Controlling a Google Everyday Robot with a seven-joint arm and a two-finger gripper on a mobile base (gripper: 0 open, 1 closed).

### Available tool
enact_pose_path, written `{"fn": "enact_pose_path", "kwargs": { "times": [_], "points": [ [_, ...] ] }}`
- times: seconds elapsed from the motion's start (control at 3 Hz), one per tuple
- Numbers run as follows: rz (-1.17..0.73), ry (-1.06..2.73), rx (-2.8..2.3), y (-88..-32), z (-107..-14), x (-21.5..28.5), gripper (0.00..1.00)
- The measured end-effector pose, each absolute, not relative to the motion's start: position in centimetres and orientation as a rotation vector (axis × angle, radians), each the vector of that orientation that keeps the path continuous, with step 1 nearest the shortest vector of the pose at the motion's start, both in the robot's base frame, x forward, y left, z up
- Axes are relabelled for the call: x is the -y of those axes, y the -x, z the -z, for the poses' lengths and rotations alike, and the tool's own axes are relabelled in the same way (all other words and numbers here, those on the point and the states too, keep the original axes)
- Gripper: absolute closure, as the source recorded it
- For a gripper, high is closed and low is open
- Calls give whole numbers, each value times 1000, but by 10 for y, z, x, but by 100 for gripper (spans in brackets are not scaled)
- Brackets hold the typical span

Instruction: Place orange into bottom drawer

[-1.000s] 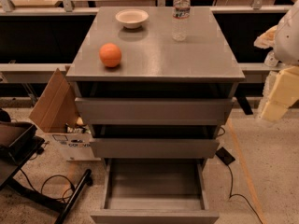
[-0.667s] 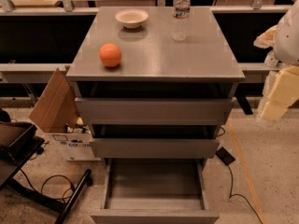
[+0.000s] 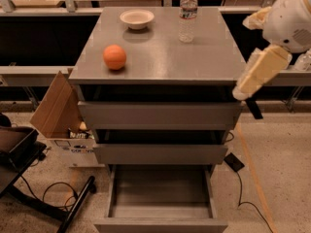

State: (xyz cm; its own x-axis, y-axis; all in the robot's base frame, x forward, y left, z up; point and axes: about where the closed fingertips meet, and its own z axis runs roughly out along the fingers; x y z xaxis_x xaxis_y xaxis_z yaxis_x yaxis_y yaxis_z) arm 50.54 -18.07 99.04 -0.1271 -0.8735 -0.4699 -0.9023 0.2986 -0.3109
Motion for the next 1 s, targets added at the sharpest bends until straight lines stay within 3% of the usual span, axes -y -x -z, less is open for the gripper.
{"fn": "enact_pose_path", "kwargs": {
  "times": [0.67, 1.0],
  "points": [
    [-285, 1399, -1734, -619, -1023, 112, 0],
    [-342, 1293, -1720, -646, -1028, 81, 0]
  ]
}}
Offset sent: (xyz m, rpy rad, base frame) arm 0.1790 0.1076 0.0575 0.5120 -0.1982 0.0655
